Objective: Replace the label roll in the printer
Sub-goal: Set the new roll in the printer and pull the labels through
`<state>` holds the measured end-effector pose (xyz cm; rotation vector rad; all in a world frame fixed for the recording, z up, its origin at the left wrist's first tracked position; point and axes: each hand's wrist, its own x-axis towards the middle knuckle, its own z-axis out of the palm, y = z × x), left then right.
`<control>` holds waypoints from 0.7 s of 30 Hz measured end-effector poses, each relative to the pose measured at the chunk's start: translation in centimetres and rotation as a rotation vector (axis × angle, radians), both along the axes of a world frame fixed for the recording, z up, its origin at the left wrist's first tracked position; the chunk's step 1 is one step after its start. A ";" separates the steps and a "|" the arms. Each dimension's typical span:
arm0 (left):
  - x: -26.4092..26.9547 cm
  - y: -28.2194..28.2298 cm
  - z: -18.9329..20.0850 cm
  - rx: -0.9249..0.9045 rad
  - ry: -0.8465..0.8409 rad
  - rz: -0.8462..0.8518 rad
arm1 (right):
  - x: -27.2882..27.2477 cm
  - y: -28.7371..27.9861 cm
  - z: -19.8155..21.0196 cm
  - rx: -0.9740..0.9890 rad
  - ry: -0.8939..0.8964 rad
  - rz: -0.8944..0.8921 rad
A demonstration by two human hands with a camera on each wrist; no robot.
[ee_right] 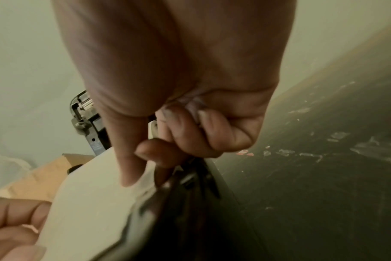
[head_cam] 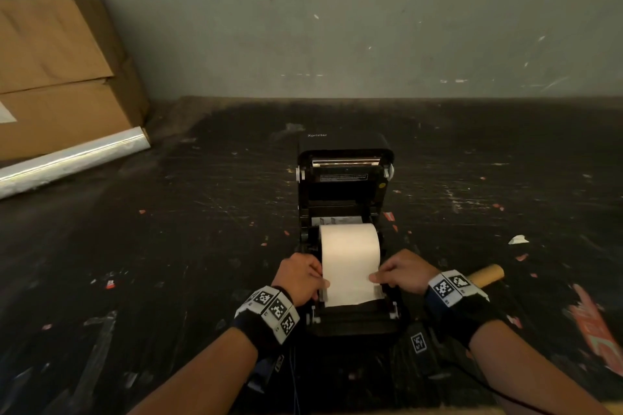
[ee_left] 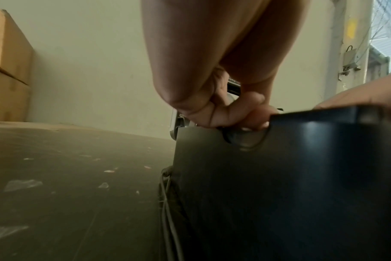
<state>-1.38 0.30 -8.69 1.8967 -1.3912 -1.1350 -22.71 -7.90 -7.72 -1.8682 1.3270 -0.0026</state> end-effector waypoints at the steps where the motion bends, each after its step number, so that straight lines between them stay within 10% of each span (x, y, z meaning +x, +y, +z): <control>1: 0.0 -0.1 0.0 0.007 0.001 -0.001 | 0.0 0.0 -0.1 -0.012 -0.012 -0.001; 21: 0.1 0.1 -0.4 -0.010 0.051 0.059 | -0.2 0.3 -0.3 -0.020 0.039 0.021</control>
